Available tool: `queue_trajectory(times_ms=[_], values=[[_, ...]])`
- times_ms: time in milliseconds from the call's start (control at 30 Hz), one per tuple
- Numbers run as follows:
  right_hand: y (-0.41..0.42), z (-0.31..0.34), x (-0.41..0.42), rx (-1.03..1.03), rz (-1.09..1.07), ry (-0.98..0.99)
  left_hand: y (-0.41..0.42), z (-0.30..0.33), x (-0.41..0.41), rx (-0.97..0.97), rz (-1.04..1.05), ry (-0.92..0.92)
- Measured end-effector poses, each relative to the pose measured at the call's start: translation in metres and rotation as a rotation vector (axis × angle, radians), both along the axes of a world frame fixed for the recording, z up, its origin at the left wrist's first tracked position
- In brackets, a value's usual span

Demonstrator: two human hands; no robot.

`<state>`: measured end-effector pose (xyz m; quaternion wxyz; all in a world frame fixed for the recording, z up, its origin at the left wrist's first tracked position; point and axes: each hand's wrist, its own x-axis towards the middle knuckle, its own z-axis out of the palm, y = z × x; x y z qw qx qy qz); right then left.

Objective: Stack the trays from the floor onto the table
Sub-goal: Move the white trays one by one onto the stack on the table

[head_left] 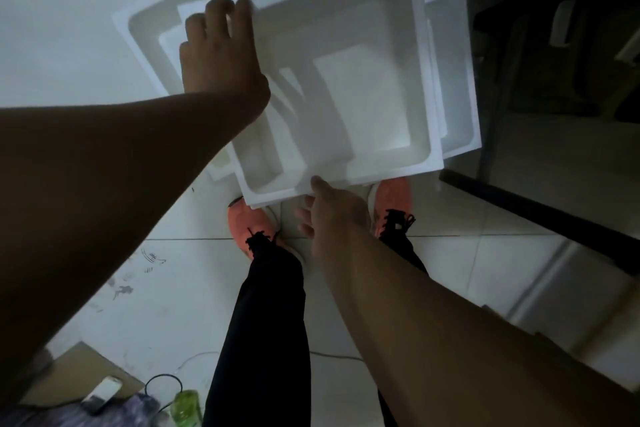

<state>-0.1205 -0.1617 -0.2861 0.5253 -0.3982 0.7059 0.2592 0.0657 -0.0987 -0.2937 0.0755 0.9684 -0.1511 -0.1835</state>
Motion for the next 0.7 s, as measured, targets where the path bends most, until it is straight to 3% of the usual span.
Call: queue_trajectory(times_ms=[267,467,600,700], values=[[-0.008,0.021,0.005,-0.011,-0.063,0.022,-0.015,0.027,0.016,0.115,0.101,0.174],[-0.02,0.08,-0.006,-0.054,-0.023,0.026,-0.009,0.094,0.01,0.116,0.117,0.103],[-0.03,0.154,0.008,-0.301,0.245,0.074,0.01,0.17,0.018,0.08,0.148,0.084],[-0.042,0.222,0.023,-0.446,0.461,-0.001,0.03,0.233,0.026,0.056,0.212,0.101]])
